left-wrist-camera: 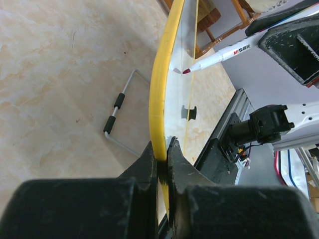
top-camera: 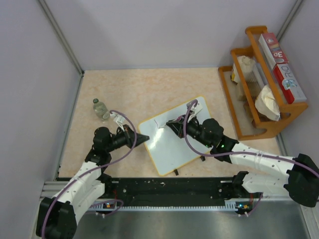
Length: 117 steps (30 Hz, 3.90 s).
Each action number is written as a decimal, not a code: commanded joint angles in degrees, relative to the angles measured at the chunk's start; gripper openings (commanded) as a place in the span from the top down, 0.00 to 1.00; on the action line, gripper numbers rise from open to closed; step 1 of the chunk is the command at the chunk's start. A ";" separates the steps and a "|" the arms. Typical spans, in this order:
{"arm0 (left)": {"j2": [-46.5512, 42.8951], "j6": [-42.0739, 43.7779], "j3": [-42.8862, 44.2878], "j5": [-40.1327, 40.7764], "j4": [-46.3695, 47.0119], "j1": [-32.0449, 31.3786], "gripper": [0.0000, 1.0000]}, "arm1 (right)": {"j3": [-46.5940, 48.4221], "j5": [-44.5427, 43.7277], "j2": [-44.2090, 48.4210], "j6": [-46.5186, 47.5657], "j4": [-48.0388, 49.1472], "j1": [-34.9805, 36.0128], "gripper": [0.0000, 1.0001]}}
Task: Write a sentence on the whiteboard
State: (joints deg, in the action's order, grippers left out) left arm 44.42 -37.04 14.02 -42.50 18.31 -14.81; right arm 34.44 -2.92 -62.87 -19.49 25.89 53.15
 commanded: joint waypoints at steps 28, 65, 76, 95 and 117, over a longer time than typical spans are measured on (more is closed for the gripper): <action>1.45 11.90 -1.80 1.90 -3.28 0.04 1.00 | 8.63 -4.91 -3.05 1.03 0.30 -0.59 1.00; 2.33 12.69 -0.93 1.02 -4.42 0.04 1.00 | 2.66 -2.88 -2.70 -1.52 -0.40 -0.85 1.00; 2.33 12.78 -0.93 1.02 -4.42 0.04 1.00 | 1.78 -4.20 -2.08 -1.78 -1.63 -0.94 1.00; 2.33 12.87 -0.84 1.19 -4.59 0.04 1.00 | 0.28 -5.78 0.64 -1.70 -3.57 -1.82 1.00; 2.42 12.87 -0.75 0.93 -4.51 0.04 1.00 | 6.70 -2.62 1.44 -0.46 -2.34 -2.96 1.00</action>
State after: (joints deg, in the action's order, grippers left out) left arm 45.65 -36.27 14.04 -43.68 18.52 -14.59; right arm 37.87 -6.26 -60.27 -20.73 22.33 50.89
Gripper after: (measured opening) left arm 0.057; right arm 0.099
